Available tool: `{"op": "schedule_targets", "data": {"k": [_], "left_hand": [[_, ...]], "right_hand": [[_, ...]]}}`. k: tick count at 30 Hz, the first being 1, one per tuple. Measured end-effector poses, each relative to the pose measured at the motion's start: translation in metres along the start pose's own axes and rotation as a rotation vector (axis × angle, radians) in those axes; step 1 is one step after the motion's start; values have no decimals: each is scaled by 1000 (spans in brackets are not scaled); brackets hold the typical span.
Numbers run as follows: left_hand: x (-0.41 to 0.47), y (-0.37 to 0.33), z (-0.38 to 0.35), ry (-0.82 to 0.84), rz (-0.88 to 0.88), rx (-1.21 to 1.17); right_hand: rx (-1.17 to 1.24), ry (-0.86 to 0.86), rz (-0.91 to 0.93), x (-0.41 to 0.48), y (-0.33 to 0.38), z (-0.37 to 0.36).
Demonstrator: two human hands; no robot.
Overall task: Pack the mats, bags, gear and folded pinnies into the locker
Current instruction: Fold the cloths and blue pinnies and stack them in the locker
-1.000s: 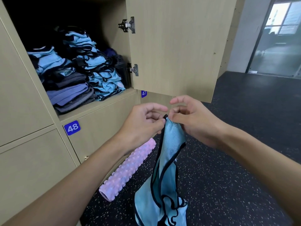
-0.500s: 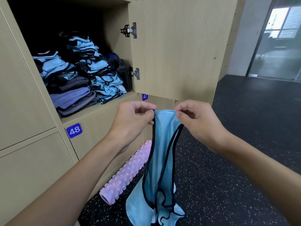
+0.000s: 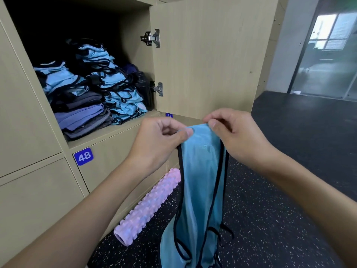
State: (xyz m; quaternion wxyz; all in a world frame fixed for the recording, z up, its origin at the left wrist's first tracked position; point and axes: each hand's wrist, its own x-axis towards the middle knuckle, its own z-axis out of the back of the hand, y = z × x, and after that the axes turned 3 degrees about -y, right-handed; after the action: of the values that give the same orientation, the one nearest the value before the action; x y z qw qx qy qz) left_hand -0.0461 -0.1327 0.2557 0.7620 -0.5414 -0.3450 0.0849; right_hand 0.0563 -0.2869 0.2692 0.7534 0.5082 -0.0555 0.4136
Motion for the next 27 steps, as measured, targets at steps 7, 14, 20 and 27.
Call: {"op": "schedule_targets", "data": {"k": [7, 14, 20, 27], "left_hand": [[0, 2, -5, 65, -29, 9], [-6, 13, -16, 85, 99, -6], [-5, 16, -17, 52, 58, -87], [-19, 49, -25, 313, 141, 128]], "right_hand": [[-136, 43, 55, 2, -1, -2], [-100, -73, 46, 2, -1, -4], [27, 8, 75, 3, 6, -11], [111, -242, -5, 9, -3, -4]]}}
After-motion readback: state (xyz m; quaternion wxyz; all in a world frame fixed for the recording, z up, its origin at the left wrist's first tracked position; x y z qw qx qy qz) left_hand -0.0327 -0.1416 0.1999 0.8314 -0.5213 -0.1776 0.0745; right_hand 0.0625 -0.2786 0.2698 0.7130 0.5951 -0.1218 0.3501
